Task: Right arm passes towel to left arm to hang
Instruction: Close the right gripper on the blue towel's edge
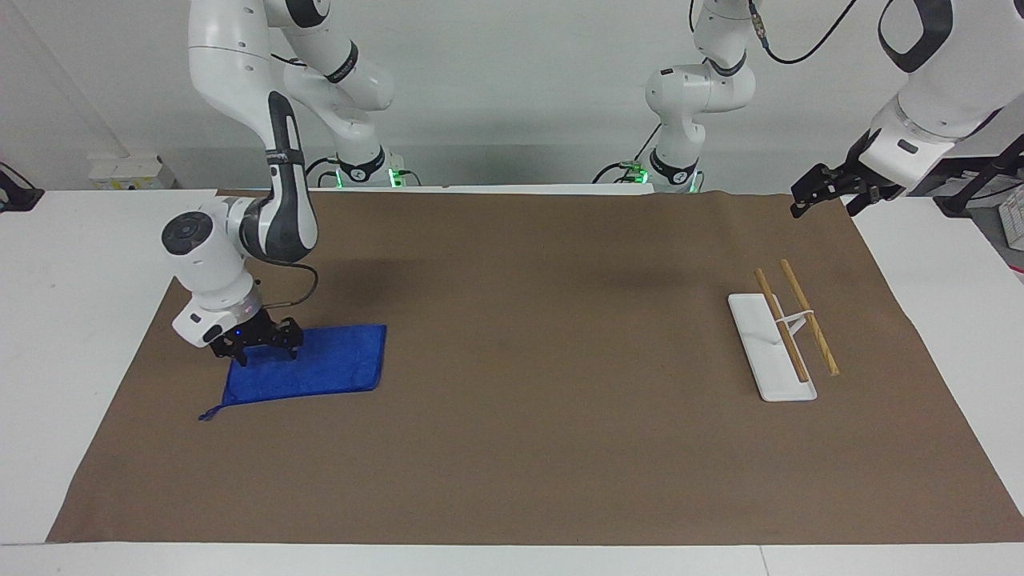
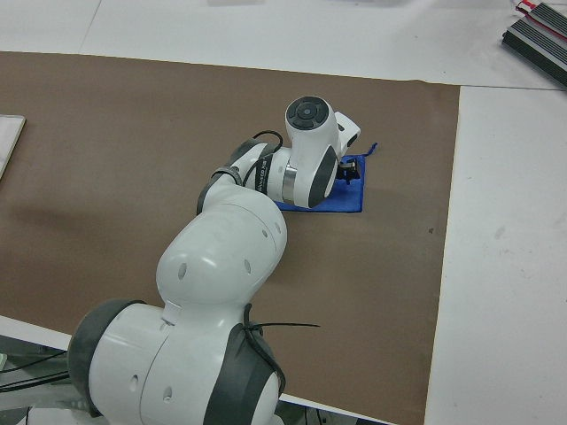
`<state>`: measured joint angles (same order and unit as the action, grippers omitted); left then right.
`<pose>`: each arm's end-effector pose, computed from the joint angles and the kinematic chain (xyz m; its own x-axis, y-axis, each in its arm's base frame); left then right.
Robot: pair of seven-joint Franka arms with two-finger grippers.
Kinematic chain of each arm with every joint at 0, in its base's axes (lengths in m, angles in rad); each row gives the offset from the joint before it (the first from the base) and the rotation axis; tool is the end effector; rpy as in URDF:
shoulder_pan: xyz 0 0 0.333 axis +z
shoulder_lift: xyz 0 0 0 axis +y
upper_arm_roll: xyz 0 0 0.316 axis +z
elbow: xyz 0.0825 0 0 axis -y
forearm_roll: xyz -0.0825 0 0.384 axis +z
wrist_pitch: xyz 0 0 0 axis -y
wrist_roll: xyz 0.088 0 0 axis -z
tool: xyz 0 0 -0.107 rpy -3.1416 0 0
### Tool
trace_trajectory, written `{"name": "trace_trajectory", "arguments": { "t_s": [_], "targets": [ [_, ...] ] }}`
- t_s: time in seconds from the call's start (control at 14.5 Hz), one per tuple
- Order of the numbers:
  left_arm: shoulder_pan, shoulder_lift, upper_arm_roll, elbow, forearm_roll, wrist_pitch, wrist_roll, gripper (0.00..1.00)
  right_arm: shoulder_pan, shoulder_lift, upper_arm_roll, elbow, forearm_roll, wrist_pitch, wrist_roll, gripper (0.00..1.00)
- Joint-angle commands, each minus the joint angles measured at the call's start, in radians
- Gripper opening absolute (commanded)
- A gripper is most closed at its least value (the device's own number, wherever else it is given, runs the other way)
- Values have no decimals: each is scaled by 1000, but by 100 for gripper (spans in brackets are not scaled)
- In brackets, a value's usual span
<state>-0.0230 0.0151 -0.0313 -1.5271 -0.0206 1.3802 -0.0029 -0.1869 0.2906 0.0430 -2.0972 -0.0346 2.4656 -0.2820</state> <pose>0.5374 -0.0316 0.6214 0.9854 -0.0546 -0.1613 -0.0520 -0.9984 0.0206 0.5825 -0.0849 0.2889 0.9842 0.1620 0.0717 0.1600 -0.9866 0.0326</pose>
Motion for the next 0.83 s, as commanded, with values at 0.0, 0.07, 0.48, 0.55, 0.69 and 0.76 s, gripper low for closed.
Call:
{"name": "trace_trajectory", "arguments": {
  "t_s": [0.0,0.07,0.48,0.55,0.69,0.76],
  "targets": [
    [-6,-21,5,-24,19,5,-9,100,-22,-1,18,-15,1,18,-25,95],
    [-6,-21,5,-24,19,5,-9,100,-23,-1,18,-20,1,18,-25,92],
    [-6,-21,5,-25,19,5,-9,100,-23,-1,28,-23,1,15,-25,47],
    [-6,-21,5,-25,19,5,-9,100,-23,-1,32,-23,1,12,-25,32],
    [-6,-21,5,-25,19,5,-9,100,-23,-1,34,-17,1,9,-25,5],
    [-6,-23,5,-25,19,5,-9,100,-28,-1,34,-14,1,7,-23,0]
  ]
}}
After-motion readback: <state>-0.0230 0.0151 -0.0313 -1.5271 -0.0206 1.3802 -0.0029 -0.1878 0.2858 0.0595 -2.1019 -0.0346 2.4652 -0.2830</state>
